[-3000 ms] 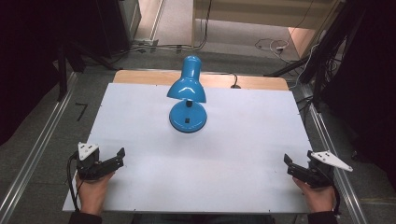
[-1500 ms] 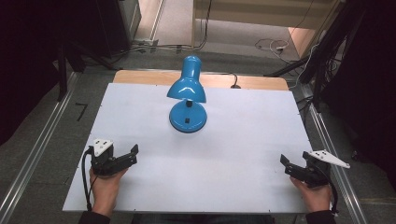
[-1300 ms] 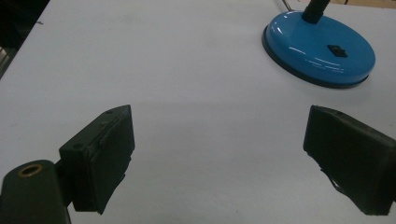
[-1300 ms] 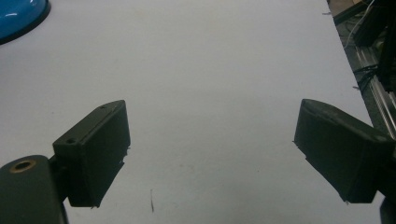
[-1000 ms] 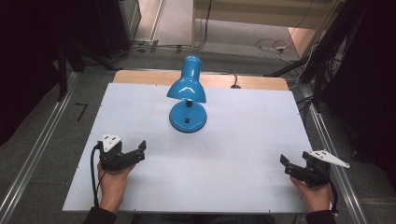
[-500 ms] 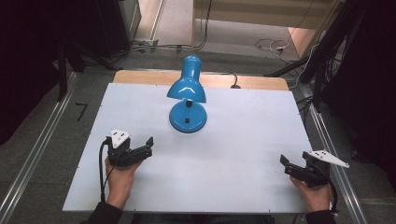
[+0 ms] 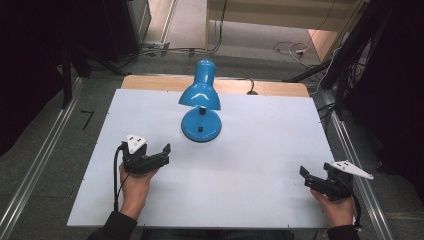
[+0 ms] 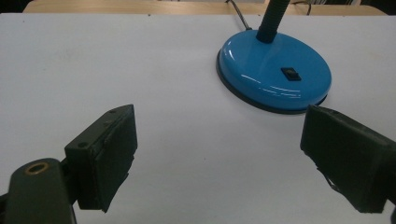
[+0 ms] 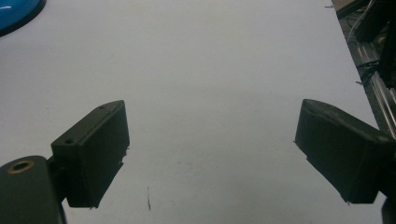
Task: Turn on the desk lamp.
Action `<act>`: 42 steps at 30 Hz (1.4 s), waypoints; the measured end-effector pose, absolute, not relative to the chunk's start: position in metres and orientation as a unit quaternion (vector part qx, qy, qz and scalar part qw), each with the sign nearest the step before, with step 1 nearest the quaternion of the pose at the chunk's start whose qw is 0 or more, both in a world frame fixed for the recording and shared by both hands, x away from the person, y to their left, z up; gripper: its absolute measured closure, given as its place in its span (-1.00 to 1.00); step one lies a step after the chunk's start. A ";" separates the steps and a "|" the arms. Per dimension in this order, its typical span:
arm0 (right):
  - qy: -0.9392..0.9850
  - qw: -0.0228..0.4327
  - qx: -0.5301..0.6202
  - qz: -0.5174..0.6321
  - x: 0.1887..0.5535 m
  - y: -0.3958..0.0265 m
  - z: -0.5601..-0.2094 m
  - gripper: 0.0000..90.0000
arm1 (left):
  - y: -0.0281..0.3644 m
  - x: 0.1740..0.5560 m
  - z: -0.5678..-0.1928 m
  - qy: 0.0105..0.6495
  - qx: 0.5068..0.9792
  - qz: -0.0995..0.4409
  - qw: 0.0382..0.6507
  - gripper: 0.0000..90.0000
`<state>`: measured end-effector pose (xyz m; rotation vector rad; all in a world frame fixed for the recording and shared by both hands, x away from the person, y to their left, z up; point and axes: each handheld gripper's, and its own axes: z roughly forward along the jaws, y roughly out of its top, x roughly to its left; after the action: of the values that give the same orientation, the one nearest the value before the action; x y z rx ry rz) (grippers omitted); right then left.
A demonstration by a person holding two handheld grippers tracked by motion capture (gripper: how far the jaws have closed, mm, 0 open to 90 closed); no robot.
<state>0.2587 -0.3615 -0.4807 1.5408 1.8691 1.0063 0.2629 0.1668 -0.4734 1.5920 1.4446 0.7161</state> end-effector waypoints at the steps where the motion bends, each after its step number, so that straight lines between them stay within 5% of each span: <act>1: 0.689 0.257 0.567 0.371 0.259 -0.362 -0.481 -0.81 | 0.165 0.264 -0.473 0.578 0.636 0.286 0.423 -0.75; 42: 0.691 0.249 0.565 0.376 0.259 -0.364 -0.482 -0.81 | 0.113 0.318 -0.474 0.566 0.657 0.277 0.414 -0.67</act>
<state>0.2593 -0.3641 -0.4816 1.5392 1.8811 1.0242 0.3178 0.1134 -0.4743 1.6516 1.4232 0.6955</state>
